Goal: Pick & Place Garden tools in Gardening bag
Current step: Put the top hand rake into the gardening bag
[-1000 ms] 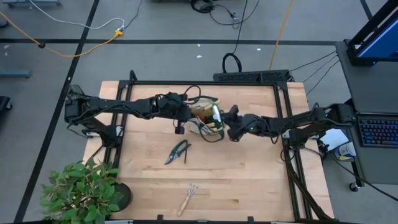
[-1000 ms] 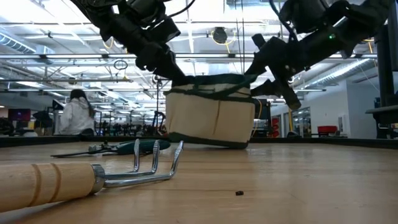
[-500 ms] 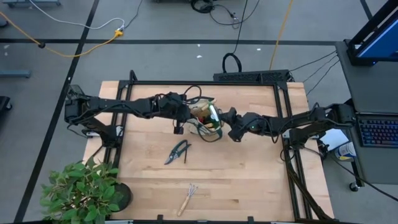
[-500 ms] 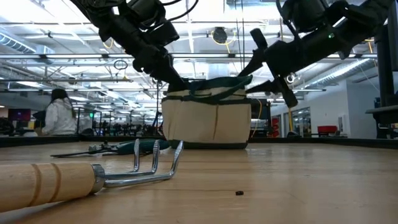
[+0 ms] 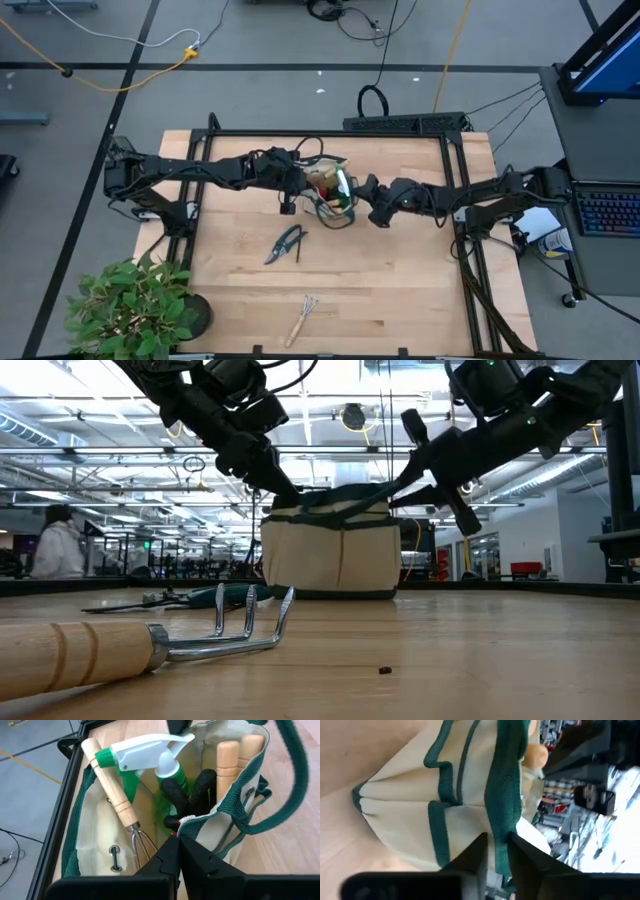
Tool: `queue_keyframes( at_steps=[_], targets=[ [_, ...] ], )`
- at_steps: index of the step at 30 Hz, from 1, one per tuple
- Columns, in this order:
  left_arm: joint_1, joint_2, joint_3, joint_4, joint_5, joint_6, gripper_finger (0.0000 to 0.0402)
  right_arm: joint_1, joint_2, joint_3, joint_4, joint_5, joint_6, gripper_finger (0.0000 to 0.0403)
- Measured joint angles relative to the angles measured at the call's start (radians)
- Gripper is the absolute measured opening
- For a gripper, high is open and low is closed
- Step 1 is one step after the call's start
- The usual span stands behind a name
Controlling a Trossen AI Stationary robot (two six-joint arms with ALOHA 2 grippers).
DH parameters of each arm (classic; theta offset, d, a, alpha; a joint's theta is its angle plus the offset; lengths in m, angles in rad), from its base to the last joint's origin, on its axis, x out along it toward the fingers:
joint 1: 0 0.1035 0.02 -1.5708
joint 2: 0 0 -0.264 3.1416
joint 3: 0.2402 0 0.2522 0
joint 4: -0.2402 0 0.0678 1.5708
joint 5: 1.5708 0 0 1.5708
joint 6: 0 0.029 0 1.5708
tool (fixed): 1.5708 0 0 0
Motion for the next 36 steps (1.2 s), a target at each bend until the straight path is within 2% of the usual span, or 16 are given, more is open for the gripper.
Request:
queue_keyframes(
  at_steps=[4, 10, 13, 18, 21, 24, 28, 30, 32, 36],
  targets=[
    [0.000, 0.000, 0.000, 0.001, 0.000, 0.000, 0.0004, -0.014, 0.000, 0.000, -0.013, -0.001, 0.081, 0.0007],
    [0.000, 0.000, 0.000, -0.001, 0.000, 0.000, 0.0023, -0.014, 0.000, 0.000, -0.048, 0.000, 0.114, 0.0002],
    [0.001, 0.000, 0.000, -0.003, -0.012, 0.000, 0.0022, -0.007, 0.000, 0.000, -0.061, 0.021, 0.182, 0.0002],
    [0.001, 0.000, 0.000, -0.007, -0.026, -0.018, 0.0007, 0.020, 0.000, 0.000, -0.068, 0.200, 0.246, 0.0001],
    [0.000, 0.000, 0.000, -0.009, -0.027, -0.048, 0.0005, 0.040, 0.000, 0.000, -0.068, 0.264, 0.248, 0.0001],
    [-0.001, 0.000, 0.000, -0.026, -0.027, -0.063, 0.0020, 0.062, 0.000, 0.000, -0.050, 0.335, 0.313, 0.0001],
    [-0.011, 0.002, 0.000, -0.069, -0.028, -0.061, 0.0043, 0.079, -0.001, 0.000, -0.019, 0.493, 0.472, 0.0000],
    [-0.022, 0.000, 0.000, -0.064, -0.030, -0.059, 0.0048, 0.079, -0.001, 0.000, -0.034, 0.493, 0.518, 0.0000],
    [-0.031, -0.014, -0.002, -0.043, -0.030, -0.055, 0.0050, 0.079, -0.001, 0.000, -0.062, 0.447, 0.533, 0.0000],
    [-0.043, -0.057, -0.001, 0.063, -0.048, -0.054, 0.0051, 0.080, 0.000, 0.000, -0.080, 0.419, 0.576, 0.0000]
  ],
)
